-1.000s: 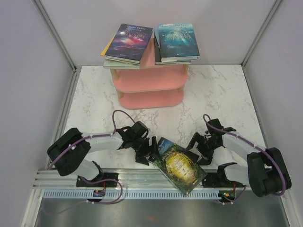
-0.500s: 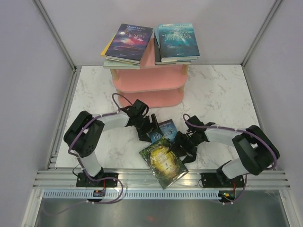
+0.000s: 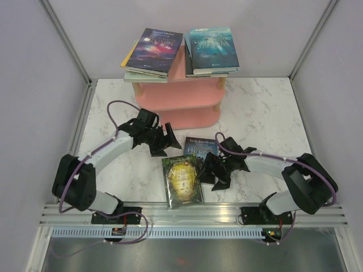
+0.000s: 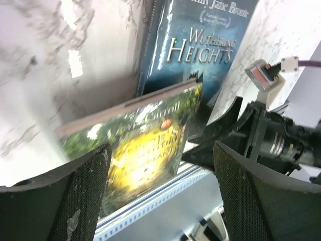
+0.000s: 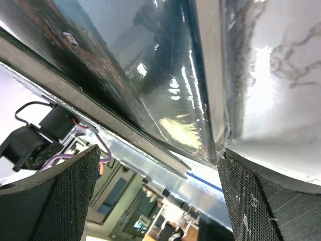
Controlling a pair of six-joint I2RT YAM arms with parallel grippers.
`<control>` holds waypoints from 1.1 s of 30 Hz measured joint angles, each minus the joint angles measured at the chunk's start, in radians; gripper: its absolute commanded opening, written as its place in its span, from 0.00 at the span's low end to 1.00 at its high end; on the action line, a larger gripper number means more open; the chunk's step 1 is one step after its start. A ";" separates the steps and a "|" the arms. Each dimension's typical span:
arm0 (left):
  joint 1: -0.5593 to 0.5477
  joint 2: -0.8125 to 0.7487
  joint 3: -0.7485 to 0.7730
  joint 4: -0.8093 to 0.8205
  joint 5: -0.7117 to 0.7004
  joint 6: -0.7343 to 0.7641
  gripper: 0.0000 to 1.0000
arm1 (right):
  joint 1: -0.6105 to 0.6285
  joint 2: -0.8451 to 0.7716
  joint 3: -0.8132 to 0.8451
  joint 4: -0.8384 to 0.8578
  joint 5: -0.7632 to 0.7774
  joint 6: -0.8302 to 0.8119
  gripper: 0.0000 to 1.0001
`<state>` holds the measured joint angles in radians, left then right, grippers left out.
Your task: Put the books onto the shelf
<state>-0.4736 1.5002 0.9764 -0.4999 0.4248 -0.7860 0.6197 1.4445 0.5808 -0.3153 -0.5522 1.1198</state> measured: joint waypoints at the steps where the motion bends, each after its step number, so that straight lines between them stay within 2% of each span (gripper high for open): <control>1: 0.010 -0.049 -0.015 -0.012 -0.015 0.012 0.86 | 0.000 -0.008 -0.001 -0.006 0.010 -0.010 0.98; 8: 0.059 -0.362 -0.188 -0.053 -0.092 0.041 0.89 | 0.000 -0.009 0.008 -0.023 0.025 -0.047 0.98; 18: 0.057 -0.604 -0.563 -0.012 -0.064 -0.026 0.91 | -0.001 0.021 0.031 -0.032 0.011 -0.066 0.98; 22: 0.058 -0.663 -0.711 0.124 0.011 -0.103 0.91 | 0.002 0.036 0.025 -0.006 -0.020 -0.057 0.98; 26: 0.052 -0.692 -0.818 0.348 0.083 -0.196 0.91 | 0.015 0.059 0.014 0.039 -0.063 -0.035 0.98; 33: 0.045 -0.675 -0.908 0.607 0.119 -0.281 0.90 | 0.047 0.103 0.001 0.161 -0.114 0.012 0.97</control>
<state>-0.4282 0.8249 0.0681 0.1074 0.5434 -1.0672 0.6670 1.5471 0.5819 -0.1539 -0.6666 1.1320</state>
